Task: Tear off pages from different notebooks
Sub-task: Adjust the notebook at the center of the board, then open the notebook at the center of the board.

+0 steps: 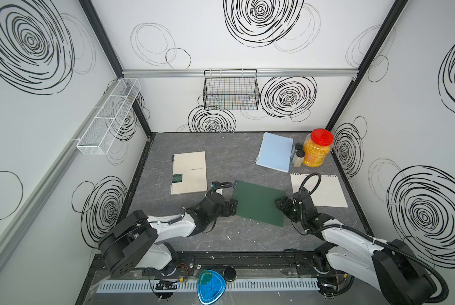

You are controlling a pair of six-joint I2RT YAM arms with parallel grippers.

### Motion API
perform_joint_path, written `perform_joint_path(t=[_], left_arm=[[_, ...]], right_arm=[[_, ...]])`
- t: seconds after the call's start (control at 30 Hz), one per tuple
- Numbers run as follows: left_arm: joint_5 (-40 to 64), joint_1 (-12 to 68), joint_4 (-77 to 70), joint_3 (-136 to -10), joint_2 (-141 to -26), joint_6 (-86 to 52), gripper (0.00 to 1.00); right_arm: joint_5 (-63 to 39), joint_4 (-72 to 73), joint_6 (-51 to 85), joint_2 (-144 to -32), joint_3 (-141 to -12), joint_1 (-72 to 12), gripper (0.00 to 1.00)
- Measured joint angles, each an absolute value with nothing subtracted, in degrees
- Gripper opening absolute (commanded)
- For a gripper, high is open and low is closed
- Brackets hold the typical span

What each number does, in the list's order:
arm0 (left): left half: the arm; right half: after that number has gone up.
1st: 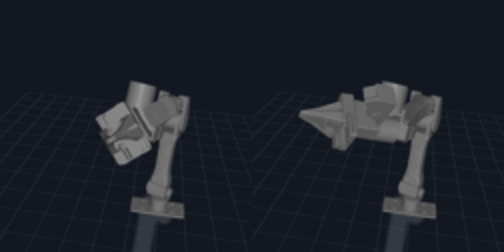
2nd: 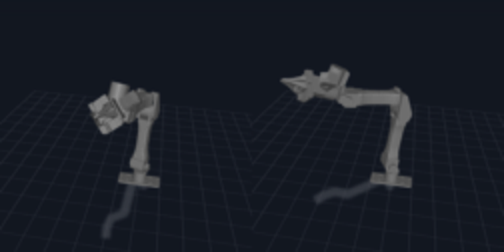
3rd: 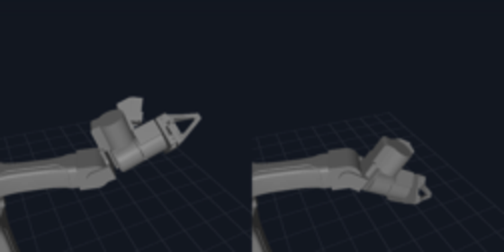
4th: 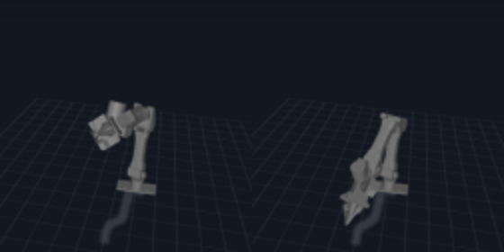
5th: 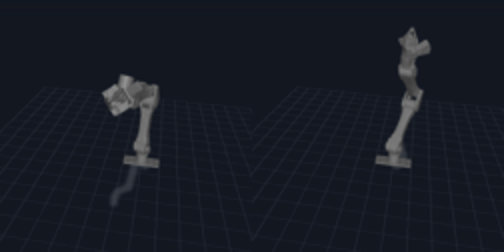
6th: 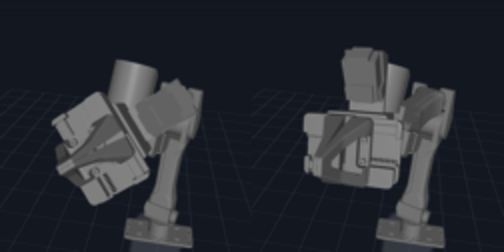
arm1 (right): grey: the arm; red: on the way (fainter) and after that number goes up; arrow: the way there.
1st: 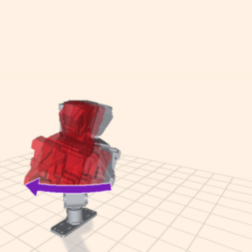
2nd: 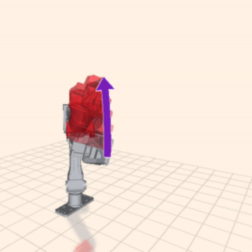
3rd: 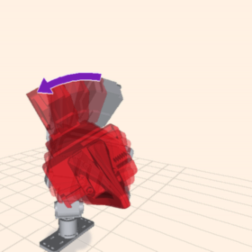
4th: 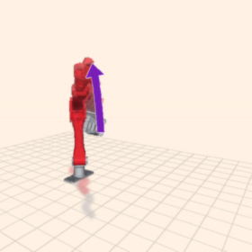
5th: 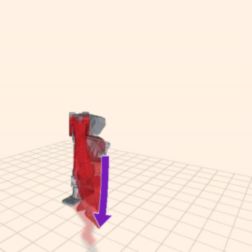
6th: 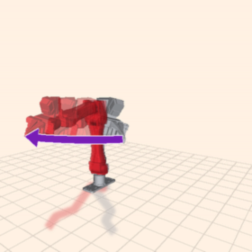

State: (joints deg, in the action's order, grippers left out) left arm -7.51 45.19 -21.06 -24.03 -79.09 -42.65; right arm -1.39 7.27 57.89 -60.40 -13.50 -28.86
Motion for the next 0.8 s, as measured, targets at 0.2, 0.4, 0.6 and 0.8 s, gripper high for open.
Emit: perform_joint_path(t=[0.2, 0.4, 0.6, 0.8], left_arm=[[-6.46, 45.21, -21.1, -25.47, -82.28, -42.59, 0.93], [-6.39, 45.21, -21.15, -25.93, -83.2, -42.48, 0.93], [-6.39, 45.21, -21.15, -25.93, -83.2, -42.46, 0.93], [-6.52, 45.19, -21.12, -26.0, -83.33, -42.15, 0.93]], right_arm=[[-1.21, 4.93, 57.78, -59.24, -13.89, -29.56, 0.67], [-1.45, 3.2, 57.74, -56.38, -13.91, -29.63, 0.63], [-1.5, 2.96, 57.71, -55.75, -13.96, -29.76, 0.6], [-1.93, 2.35, 57.65, -55.35, -14.17, -29.85, 0.46]])
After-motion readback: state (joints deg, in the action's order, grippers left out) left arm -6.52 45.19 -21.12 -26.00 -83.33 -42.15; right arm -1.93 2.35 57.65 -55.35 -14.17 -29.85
